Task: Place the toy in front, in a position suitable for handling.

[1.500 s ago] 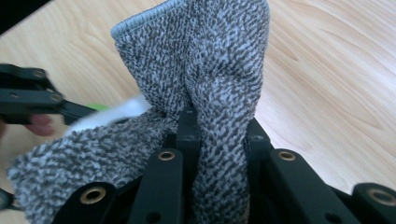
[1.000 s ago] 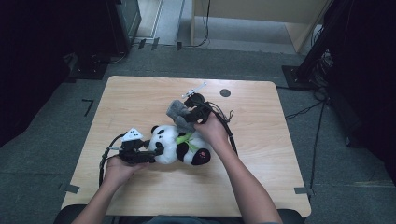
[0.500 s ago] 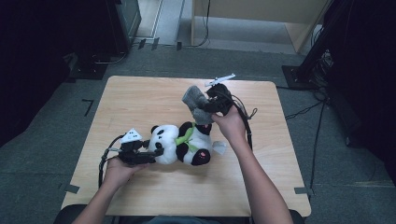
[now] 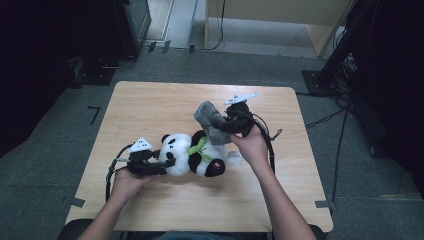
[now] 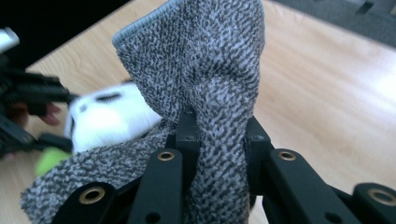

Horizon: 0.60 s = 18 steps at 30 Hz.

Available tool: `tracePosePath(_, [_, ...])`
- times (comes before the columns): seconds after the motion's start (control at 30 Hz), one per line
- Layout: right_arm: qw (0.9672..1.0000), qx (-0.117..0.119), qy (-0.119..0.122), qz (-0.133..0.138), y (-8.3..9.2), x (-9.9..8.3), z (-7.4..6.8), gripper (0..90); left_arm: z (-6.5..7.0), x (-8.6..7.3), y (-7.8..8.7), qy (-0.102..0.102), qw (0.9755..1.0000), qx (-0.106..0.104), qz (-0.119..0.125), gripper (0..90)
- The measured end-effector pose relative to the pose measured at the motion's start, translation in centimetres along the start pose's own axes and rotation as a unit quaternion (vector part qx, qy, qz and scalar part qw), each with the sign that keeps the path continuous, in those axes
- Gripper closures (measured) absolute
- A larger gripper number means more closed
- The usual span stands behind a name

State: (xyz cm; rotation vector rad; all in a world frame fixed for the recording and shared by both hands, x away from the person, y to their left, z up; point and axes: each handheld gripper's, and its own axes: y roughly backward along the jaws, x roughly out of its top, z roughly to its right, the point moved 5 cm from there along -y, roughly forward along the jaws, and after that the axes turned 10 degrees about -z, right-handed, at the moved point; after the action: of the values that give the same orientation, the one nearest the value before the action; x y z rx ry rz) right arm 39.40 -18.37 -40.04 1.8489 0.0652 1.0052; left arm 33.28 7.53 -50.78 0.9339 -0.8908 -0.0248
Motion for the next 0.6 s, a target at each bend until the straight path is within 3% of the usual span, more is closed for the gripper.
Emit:
tracePosePath(0.07, [0.9999, -0.007, -0.006, -0.011, -0.6, -1.1, 0.3, 75.0, 0.0, 0.1, 0.0, 0.001, 1.0000, 0.000, -0.002, 36.6])
tracePosePath(0.43, [0.9980, -0.013, -0.045, 0.042, -0.3, -4.5, 2.9, 74.8, 0.0, 0.1, 0.0, 0.004, 1.0000, -0.003, -0.003, 36.8])
tracePosePath(0.6, [0.9968, -0.011, -0.061, 0.050, -0.3, -5.4, 3.7, 74.8, 0.0, 0.0, 0.0, 0.001, 1.0000, -0.001, 0.005, 36.5])
